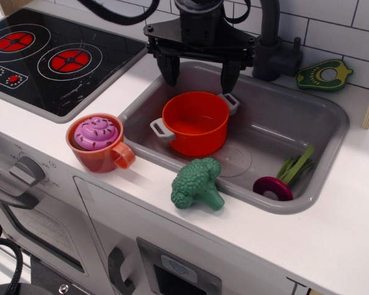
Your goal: Put beet in pot sink
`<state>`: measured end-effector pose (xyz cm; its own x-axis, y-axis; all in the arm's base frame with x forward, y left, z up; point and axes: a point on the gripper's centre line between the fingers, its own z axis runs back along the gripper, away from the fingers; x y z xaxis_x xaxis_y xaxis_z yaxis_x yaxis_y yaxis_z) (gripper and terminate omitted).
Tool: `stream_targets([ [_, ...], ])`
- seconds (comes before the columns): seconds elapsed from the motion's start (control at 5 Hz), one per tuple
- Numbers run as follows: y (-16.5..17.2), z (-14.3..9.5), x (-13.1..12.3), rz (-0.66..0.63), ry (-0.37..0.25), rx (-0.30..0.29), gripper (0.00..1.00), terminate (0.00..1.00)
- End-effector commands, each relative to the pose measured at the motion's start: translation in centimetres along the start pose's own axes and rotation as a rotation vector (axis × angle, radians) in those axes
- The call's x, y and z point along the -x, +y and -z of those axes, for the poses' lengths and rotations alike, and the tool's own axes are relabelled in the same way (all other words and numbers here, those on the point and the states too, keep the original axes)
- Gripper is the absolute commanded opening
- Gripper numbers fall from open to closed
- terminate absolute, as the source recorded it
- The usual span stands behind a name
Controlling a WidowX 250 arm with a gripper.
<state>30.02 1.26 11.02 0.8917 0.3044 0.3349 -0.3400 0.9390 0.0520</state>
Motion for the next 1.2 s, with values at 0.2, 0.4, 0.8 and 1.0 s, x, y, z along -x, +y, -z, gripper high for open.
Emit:
stream_targets([
  [0.2, -2.5, 1.5, -0.1, 0.016, 0.043, 0.026, 1.0, 0.0],
  [0.4, -5.2, 2.9, 0.4, 0.084, 0.113, 0.084, 1.0, 0.0],
  [0.8, -8.7, 4.9, 0.1, 0.209, 0.29, 0.196, 1.0, 0.0],
  [1.0, -9.2, 5.7, 0.5, 0.237, 0.323, 0.233, 1.0, 0.0],
])
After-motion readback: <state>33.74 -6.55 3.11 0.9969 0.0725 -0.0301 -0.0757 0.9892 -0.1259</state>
